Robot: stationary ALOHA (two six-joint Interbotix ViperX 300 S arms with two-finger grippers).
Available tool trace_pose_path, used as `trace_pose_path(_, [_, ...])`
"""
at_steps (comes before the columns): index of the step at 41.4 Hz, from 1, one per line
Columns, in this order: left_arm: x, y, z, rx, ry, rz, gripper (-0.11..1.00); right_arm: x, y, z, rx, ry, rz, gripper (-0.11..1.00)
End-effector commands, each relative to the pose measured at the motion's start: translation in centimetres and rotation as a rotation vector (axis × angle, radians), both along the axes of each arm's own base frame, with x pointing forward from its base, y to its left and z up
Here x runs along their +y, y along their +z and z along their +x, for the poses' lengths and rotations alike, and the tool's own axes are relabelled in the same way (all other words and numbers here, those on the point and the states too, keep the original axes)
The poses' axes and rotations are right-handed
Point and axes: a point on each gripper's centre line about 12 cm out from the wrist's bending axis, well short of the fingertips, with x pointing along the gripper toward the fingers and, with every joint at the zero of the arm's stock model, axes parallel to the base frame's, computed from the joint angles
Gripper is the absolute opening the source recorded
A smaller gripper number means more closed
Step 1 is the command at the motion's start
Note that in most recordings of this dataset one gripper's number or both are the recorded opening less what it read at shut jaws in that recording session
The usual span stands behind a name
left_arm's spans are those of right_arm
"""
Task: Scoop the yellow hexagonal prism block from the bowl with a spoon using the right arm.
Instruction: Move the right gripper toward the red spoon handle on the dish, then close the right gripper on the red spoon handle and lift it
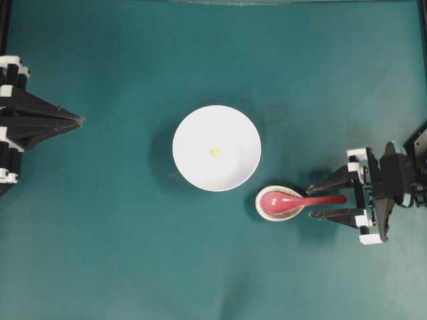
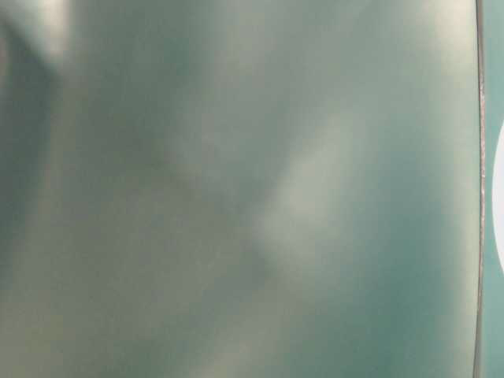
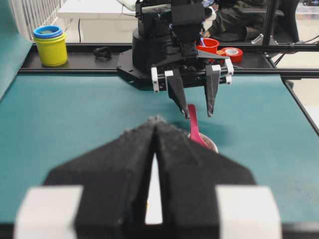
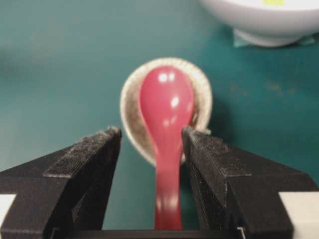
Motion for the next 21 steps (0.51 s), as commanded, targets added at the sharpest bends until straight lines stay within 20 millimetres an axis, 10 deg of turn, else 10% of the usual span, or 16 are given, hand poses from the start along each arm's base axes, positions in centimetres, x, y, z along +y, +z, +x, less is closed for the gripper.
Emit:
trace_pose_path(1, [0.0, 0.9, 0.3, -0.023, 0.001, 0.005, 0.01, 0.2, -0.1, 0.2, -0.018, -0.003, 0.004, 0.57])
trace_pose_path(21, [0.0, 0.7, 0.4, -0.015, 0.001, 0.005, 0.01, -0.2, -1.6, 0.0, 0.011, -0.022, -0.03, 0.57])
